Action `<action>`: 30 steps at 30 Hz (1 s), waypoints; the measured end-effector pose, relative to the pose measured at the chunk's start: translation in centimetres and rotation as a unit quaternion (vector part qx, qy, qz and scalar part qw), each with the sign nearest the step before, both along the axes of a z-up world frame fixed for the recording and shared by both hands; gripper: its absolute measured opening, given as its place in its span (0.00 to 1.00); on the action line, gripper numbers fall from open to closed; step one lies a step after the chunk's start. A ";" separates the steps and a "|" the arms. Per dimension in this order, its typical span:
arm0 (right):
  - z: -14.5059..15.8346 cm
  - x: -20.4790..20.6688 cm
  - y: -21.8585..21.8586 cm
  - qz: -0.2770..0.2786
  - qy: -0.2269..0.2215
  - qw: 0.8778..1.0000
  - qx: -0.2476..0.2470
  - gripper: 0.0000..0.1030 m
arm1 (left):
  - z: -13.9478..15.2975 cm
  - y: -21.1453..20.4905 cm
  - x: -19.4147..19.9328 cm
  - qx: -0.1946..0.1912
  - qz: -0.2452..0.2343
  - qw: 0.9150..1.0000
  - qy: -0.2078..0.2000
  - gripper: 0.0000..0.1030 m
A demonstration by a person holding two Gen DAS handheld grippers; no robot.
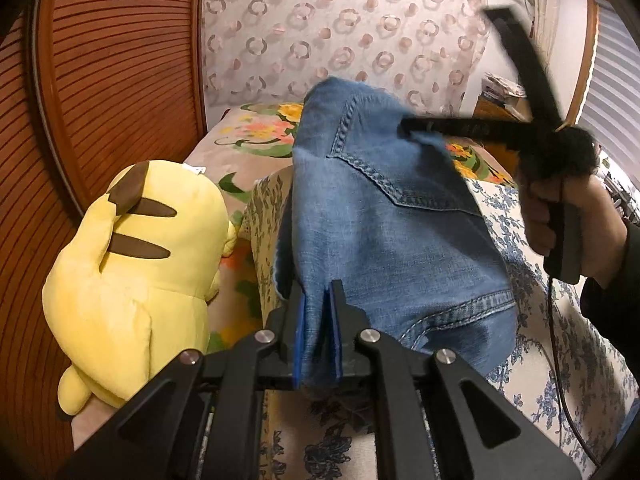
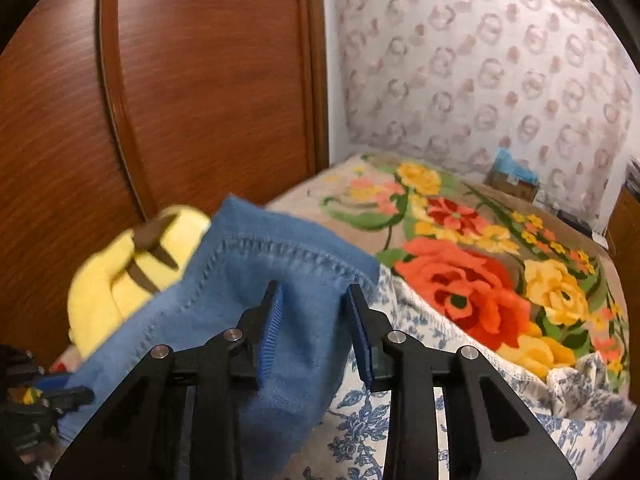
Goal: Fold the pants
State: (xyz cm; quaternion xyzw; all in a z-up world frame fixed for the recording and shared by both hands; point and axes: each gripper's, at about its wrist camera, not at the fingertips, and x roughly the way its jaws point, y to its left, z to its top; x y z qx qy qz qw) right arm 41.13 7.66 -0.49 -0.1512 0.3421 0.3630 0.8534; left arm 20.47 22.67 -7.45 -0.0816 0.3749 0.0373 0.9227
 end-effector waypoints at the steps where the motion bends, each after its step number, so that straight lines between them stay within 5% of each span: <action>1: -0.7 0.1 0.0 -0.006 0.007 1.000 -0.014 0.29 | 0.2 0.0 -0.1 -0.002 0.002 1.000 -0.003 0.10; 7: -0.1 -2.6 -3.2 -0.016 -0.006 1.000 0.000 0.26 | 2.4 -0.6 -1.5 0.004 0.017 1.000 -0.010 0.13; 17: 2.8 -10.5 -11.6 -0.020 -0.019 0.999 0.027 0.26 | 6.3 -4.8 -5.6 0.021 -0.010 0.998 -0.053 0.34; 30: 7.0 -19.6 -21.8 -0.058 -0.059 0.993 0.079 0.26 | 9.6 -12.6 -8.9 0.038 -0.044 0.994 -0.088 0.38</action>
